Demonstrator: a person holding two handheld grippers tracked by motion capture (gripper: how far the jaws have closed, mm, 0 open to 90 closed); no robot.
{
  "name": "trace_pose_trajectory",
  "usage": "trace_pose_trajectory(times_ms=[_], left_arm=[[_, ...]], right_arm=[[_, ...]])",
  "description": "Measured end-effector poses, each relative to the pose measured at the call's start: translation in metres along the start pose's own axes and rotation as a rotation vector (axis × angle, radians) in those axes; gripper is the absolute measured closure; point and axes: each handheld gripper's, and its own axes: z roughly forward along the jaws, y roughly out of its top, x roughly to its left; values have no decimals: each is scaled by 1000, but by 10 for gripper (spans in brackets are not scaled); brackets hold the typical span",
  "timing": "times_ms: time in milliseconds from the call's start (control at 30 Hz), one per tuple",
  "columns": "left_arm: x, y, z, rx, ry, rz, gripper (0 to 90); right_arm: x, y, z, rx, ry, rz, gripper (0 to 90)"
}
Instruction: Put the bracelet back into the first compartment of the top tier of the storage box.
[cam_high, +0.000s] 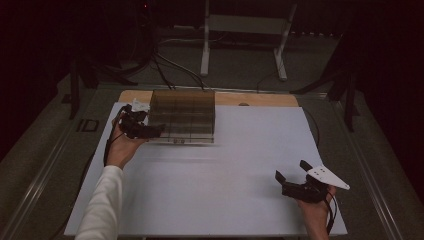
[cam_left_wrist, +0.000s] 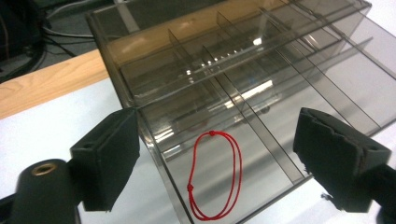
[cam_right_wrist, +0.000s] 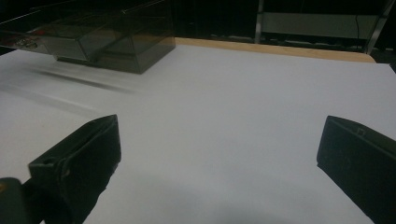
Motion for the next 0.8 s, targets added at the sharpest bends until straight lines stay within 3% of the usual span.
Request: trace_pose_trajectory(times_ms=[233,400,800], left_arm=[[1,1,-4,-8,11,-11,13],[0,-1,-4,5,-5,-9,11],[3,-6,-13,-32,-27,-42,12]], right_arm=[[0,0,0,0,-1,2,4],[0,0,0,0,-1,1,4],[0,0,0,0,-2,2,4]])
